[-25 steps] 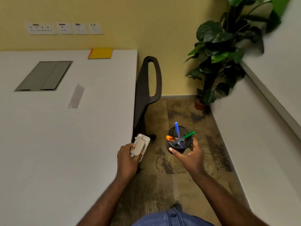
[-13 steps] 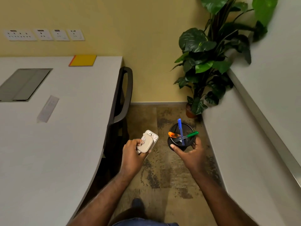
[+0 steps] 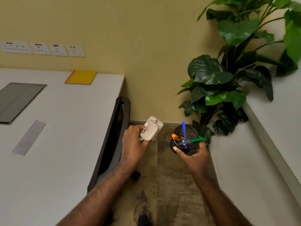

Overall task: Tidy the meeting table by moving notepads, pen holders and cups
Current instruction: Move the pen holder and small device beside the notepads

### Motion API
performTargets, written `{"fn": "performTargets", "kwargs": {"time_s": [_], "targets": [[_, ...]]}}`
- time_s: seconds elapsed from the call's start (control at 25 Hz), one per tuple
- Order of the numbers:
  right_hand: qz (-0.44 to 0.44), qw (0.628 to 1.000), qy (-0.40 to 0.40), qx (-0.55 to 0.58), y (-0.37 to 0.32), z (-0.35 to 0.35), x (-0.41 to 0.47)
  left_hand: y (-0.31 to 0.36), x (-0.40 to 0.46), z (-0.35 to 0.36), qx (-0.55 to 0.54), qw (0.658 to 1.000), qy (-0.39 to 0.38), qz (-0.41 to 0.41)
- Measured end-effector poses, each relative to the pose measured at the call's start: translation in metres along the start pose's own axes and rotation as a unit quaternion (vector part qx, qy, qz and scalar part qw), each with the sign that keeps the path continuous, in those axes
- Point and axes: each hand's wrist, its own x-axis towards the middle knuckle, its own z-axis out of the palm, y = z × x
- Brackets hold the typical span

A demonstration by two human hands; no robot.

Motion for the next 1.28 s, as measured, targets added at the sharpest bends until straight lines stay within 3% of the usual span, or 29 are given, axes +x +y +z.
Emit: {"fn": "performTargets", "kwargs": {"time_s": [0.36,0.68,1.28], "targets": [[-0.032,0.998,-0.032,0.032,-0.03,0.088,0.169,0.001,0.157,0.007,0.025,0.997,0.071,0.002],[-0.116,0.981,-0.153,0.023,-0.061,0.185,0.327,-0.017,0.283,0.015,0.039,0.975,0.202,-0.082],[-0.177,0.931,-0.313,0.055,-0.104,0.414,0.439,-0.144,0.395,-0.024,0.046,0.912,0.308,-0.266]]}}
